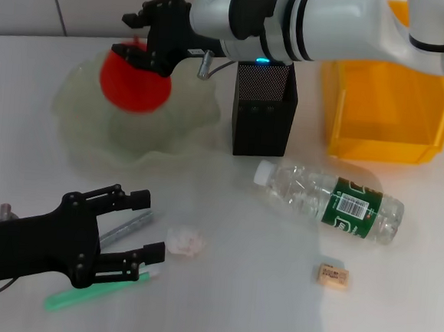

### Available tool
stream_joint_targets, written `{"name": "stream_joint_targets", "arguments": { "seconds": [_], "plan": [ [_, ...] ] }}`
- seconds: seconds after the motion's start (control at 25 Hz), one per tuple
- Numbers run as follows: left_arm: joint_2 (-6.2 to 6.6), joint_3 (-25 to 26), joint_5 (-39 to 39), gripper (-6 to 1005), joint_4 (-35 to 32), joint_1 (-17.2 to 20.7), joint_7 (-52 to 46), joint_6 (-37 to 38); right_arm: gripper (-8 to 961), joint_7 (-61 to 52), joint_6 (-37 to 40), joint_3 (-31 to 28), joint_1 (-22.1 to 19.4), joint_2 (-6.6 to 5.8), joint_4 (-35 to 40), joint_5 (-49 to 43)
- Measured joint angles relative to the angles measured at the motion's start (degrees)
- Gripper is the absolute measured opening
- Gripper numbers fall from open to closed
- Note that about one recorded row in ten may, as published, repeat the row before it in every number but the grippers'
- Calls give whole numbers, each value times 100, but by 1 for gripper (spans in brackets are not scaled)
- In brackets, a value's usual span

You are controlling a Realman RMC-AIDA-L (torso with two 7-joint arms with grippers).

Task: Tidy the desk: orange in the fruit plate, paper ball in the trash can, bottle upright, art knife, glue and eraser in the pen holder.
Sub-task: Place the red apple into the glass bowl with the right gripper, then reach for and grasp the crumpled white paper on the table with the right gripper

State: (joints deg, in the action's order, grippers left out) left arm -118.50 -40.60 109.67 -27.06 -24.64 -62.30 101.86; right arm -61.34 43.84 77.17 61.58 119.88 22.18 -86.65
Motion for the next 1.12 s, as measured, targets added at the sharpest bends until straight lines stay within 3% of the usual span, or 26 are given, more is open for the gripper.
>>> {"name": "stream_joint_targets", "arguments": {
  "seconds": [0.24,0.32,0.44,0.48,0.56,0.6,0.72,0.88,1.12],
  "plan": [
    [10,7,-14,824,-17,47,58,-4,390,-917,279,436,-815,-46,1392,-30],
    [12,8,-18,824,-25,51,61,-12,482,-1313,435,427,-1081,-63,1847,-197],
    [12,13,-25,824,-28,54,72,-30,620,-2285,815,380,-1609,-73,2847,-850],
    [12,20,-26,824,-28,56,87,-35,644,-3184,1159,310,-2022,-75,3622,-1586],
    [12,32,-26,824,-28,60,109,-38,693,-3892,1558,210,-2421,-69,4346,-2270],
    [15,63,-26,824,-28,72,152,-36,718,-3892,1558,210,-2421,-69,4346,-2270],
    [18,145,-26,824,-28,108,227,-12,742,-4358,2162,151,-3176,-51,5169,-2642],
    [19,166,-26,825,-27,131,235,-16,741,-3855,2666,218,-4089,-25,5401,-2491],
    [13,166,-59,825,-24,127,236,-58,739,-3310,3037,208,-4338,-63,4584,-1680]
  ]
}}
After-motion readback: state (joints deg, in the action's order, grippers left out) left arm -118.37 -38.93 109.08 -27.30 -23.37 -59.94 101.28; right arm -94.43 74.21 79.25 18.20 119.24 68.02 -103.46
